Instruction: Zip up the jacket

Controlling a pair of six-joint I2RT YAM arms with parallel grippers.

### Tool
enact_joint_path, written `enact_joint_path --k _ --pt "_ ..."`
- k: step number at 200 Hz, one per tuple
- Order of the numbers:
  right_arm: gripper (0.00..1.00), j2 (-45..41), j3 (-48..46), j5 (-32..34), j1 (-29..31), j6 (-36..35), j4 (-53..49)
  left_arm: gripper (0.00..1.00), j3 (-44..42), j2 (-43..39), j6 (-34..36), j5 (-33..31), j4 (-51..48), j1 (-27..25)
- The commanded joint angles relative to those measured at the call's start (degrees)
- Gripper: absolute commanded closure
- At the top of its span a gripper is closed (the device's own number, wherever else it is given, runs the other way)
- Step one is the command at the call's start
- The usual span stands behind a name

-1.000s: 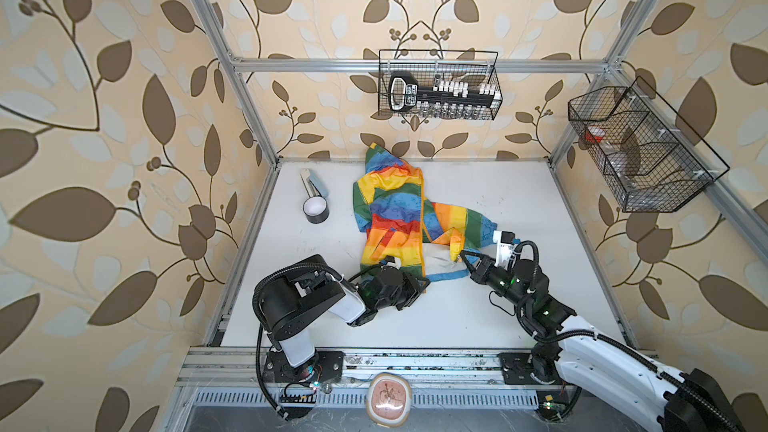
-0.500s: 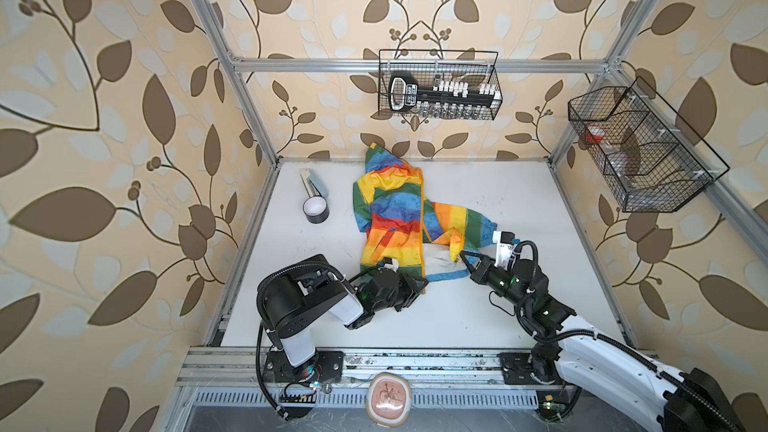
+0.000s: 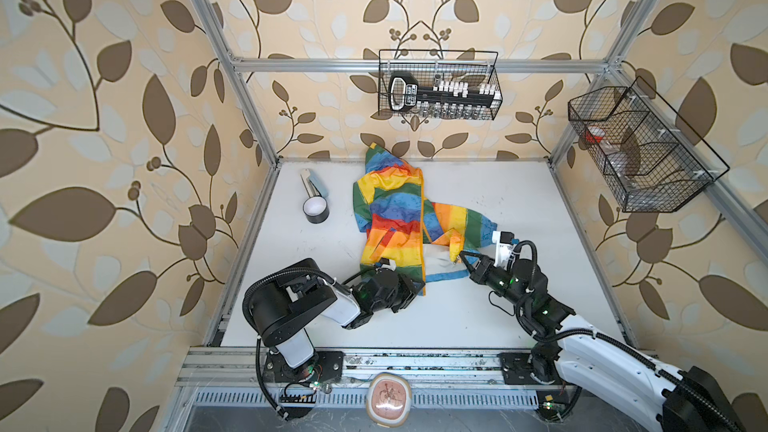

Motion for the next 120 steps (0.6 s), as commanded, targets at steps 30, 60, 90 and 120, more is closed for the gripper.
enact_joint_path --k 30,60,90,120 --pt "1.00 -1.61 -1.22 -0.69 -0.15 0.50 0.72 0.75 -0.51 5.22 -0.75 0.77 3.13 0.59" --pt "1.00 -2.07 -1.31 -0.56 -0.19 0.40 0.30 0.77 -0.87 4.22 -0.61 0.26 1.73 0.59" --pt "1.00 -2.25 -1.24 -0.56 -0.19 0.56 0.26 0.73 -0.85 3.22 -0.54 0.01 0.36 0.59" --pt "1.00 -2.26 -1.14 -0.65 -0.13 0.65 0.31 0.72 -1.22 2.65 -0.61 -0.52 -0.05 0.59"
